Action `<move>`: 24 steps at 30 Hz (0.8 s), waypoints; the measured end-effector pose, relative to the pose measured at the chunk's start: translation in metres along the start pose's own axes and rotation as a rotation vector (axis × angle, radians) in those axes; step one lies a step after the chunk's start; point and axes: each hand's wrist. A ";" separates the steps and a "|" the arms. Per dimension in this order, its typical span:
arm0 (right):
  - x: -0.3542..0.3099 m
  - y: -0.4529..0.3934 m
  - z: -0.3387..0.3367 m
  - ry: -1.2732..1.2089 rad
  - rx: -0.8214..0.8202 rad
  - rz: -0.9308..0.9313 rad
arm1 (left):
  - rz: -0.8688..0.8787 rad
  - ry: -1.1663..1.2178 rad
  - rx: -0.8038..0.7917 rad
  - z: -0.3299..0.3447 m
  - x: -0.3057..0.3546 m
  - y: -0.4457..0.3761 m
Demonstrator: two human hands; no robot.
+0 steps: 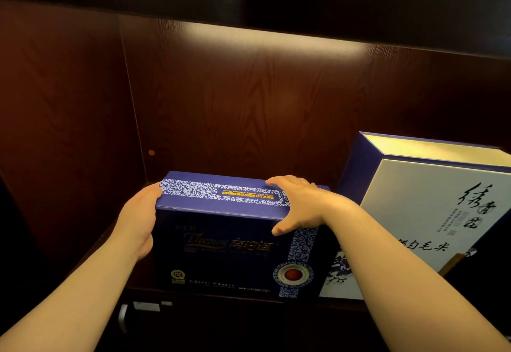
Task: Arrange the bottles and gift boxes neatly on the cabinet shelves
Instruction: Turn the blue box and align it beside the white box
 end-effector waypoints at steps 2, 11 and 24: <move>-0.001 -0.002 0.000 -0.006 -0.002 -0.007 | -0.002 -0.001 0.002 0.001 0.001 -0.001; 0.005 -0.004 -0.001 -0.046 -0.003 -0.028 | -0.012 -0.003 -0.012 0.004 0.001 0.002; 0.006 -0.003 0.002 -0.047 0.004 -0.021 | 0.005 -0.017 -0.005 0.004 0.002 0.003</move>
Point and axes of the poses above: each hand's wrist, its own y-axis away from the middle knuckle, its own z-axis out of the palm, x = y × z, and after that the axes turned 12 degrees about x, right-handed
